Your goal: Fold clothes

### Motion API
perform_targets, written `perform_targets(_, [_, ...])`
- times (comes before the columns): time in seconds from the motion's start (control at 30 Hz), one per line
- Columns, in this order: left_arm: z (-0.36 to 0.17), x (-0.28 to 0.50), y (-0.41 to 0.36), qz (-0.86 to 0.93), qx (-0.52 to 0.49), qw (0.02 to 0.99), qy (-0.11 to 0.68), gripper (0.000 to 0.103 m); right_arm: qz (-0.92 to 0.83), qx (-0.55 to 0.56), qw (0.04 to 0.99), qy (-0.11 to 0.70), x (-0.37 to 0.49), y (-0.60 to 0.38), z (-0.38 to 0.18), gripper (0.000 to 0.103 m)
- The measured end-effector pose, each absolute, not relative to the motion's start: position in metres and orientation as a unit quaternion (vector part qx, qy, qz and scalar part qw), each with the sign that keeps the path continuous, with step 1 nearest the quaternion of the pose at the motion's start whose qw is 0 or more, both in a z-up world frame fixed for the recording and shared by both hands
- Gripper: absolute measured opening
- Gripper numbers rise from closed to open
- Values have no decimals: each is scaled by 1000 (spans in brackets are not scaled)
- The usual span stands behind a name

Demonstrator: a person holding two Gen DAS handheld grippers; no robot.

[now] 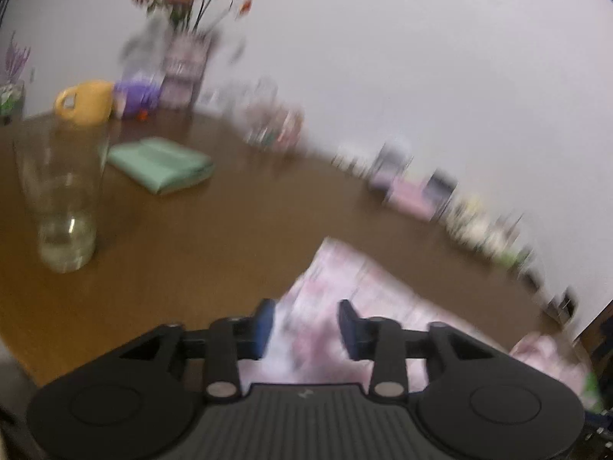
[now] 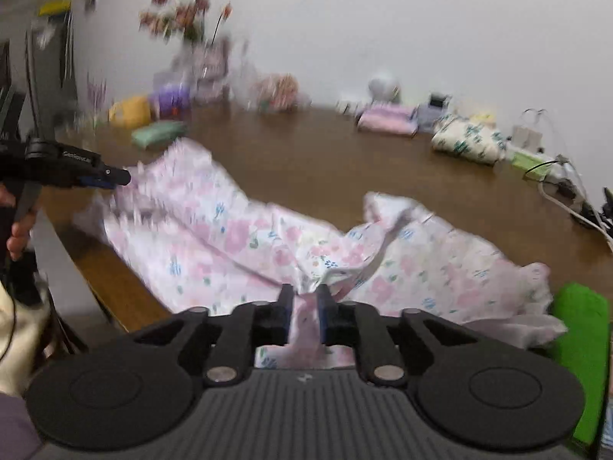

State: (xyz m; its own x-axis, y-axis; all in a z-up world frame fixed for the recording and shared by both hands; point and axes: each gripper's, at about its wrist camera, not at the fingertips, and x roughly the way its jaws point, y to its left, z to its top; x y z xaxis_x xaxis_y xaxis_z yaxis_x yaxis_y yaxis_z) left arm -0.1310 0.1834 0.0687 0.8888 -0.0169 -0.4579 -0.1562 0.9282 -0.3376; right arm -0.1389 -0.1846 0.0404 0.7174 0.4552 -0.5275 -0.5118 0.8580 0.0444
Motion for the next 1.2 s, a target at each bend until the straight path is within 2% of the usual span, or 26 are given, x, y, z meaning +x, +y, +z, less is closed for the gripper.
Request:
perform_targets(0.07, [77,-120,163,15,-155,962,225,56,259,-24,932,254,-137,-197,48,23])
perform_targets(0.3, [50,-75,134,18,-80,946,315,57,270,-17,926,262,-117,-193,32,22])
perform_targets(0.37, [42,-63,126,20,-59,938,341,66,278,-22,926,255,-117,-190,33,22])
perform_targets(0.47, [39,-57,122,12,-39,933,358,66,296,-24,923,246,-109,-182,37,22])
perform_targets(0.63, [50,-39,95,-13,12,930,368,69,321,-48,903,282,-95,-153,22,22])
perform_targets(0.7, [55,-31,84,-24,32,928,372,79,337,-63,892,293,-96,-143,16,22])
perform_targets(0.77, [59,-24,74,-34,52,925,375,98,343,-81,886,302,-99,-134,10,22])
perform_targets(0.83, [64,-17,63,-44,72,922,378,98,344,-98,882,308,-102,-127,5,22])
perform_targets(0.97, [66,-7,42,-64,123,914,382,82,339,-112,882,308,-107,-122,3,22])
perform_targets(1.0, [59,-12,40,-64,135,909,389,75,339,-109,882,308,-107,-122,3,22])
perform_targets(1.07, [47,-23,56,-36,112,903,414,23,339,-103,883,308,-107,-124,2,22])
perform_targets(1.1, [42,-28,66,-19,97,899,426,19,338,-100,884,307,-107,-125,2,22])
perform_targets(1.2, [35,-62,112,55,4,911,408,30,331,-93,888,307,-108,-130,1,21])
